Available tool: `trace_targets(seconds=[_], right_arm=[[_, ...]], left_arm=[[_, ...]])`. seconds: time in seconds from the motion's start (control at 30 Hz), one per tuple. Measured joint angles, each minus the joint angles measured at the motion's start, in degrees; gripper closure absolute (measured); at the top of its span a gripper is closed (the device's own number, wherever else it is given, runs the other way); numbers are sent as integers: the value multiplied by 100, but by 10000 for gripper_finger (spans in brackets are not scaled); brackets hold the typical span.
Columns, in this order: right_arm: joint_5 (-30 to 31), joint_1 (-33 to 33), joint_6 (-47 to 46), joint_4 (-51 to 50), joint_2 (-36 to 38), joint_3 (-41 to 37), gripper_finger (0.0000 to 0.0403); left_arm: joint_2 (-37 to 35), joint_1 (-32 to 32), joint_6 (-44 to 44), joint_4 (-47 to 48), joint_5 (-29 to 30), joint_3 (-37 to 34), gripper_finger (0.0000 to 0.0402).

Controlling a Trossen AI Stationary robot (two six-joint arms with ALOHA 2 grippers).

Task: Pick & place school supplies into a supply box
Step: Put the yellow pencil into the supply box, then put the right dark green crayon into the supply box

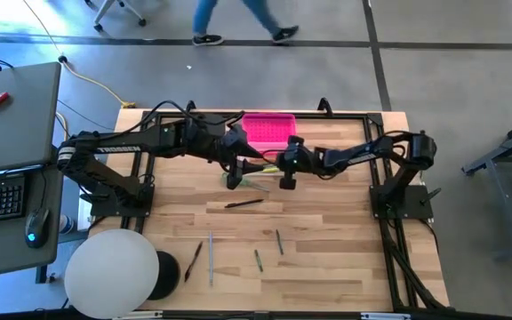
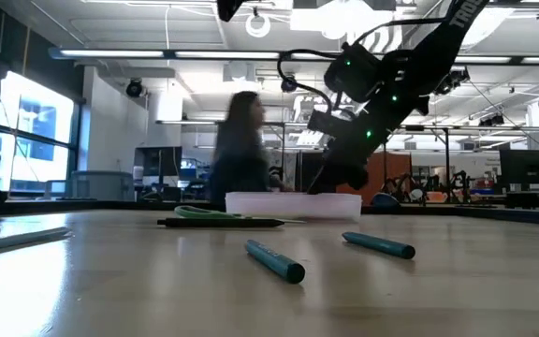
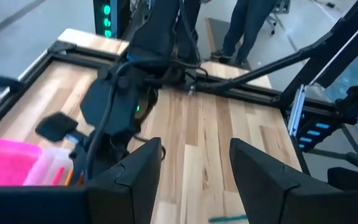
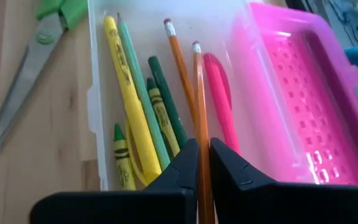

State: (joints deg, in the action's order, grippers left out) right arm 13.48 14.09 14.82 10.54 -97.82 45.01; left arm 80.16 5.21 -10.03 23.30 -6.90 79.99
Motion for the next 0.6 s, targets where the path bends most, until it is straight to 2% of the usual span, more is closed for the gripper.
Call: trace_targets(seconds=[0.23,0.37,0.47,0.6], right_arm=[[12,14,51,155,-21,7,337],[309,-117,54,223,-5,70,306],[784,-344,-146,-3,98,202,290],[838,-848,-503,-619,523,349,282]], left_arm=[[2,0,-73,208,15,0,179],[2,0,-93,220,14,0,179],[2,0,-95,222,13,0,179],[2,0,-202,220,13,0,179]])
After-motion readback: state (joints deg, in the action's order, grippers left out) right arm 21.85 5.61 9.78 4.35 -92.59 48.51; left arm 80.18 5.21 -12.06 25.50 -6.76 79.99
